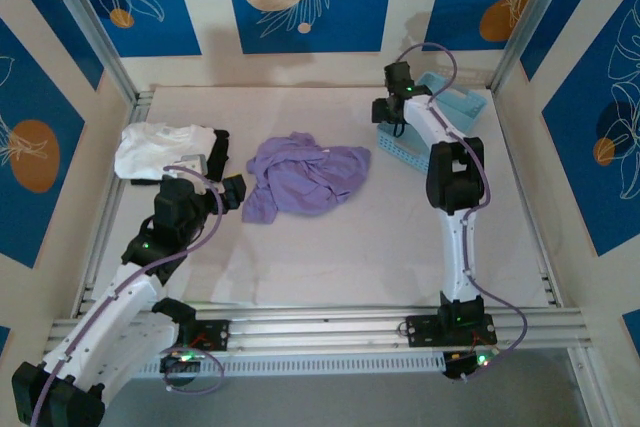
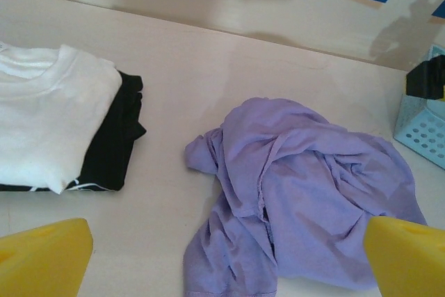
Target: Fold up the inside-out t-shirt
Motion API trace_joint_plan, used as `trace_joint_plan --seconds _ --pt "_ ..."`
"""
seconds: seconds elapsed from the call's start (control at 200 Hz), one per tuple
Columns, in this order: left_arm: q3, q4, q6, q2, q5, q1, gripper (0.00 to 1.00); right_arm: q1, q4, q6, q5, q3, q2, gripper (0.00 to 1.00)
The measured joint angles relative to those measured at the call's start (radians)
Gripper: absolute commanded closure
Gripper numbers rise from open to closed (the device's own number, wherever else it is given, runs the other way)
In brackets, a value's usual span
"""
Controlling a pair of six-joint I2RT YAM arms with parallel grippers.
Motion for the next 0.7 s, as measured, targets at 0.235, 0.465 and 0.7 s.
trace_joint_plan --seconds 0.235,0.465,0.7 --pt "-0.014 0.002 0.001 -0.001 0.0 0.0 0.0 -0.151 -0.029 -0.05 0.001 -0.07 -0.027 0.59" --pt "-0.015 0.014 0.003 0.002 0.0 0.0 0.0 -0.232 -0.043 -0.196 0.025 -0.118 -0.042 0.73" --pt "-0.016 0.02 0.003 0.037 0.002 0.0 0.0 -0.245 -0.048 -0.307 0.095 -0.109 -0.041 0.76"
